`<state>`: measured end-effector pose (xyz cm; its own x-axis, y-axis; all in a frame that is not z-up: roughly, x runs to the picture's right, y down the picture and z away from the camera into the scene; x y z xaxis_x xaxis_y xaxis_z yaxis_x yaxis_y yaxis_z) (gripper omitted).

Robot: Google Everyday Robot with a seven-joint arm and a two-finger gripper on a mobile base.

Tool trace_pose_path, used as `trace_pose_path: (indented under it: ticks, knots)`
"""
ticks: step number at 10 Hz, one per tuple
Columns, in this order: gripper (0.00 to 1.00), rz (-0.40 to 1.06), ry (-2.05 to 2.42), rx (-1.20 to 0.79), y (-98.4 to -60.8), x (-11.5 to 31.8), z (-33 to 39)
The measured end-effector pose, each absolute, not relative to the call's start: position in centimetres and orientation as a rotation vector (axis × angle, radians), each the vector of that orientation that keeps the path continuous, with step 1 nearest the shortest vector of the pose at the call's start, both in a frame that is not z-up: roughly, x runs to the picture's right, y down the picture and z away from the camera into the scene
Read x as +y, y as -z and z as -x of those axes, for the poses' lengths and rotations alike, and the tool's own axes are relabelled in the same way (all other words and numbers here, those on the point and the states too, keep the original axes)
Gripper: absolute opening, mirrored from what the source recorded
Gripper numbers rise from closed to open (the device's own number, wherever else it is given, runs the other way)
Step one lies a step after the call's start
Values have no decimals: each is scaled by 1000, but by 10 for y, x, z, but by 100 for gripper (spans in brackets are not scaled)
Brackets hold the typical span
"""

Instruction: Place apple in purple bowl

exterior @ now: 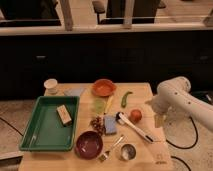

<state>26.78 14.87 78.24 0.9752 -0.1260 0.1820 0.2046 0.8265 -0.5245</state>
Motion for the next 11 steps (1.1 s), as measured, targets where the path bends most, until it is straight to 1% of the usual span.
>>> trace_pose_path:
  ticks: [11]
  knots:
    - [80, 591, 263, -208, -802, 156, -262]
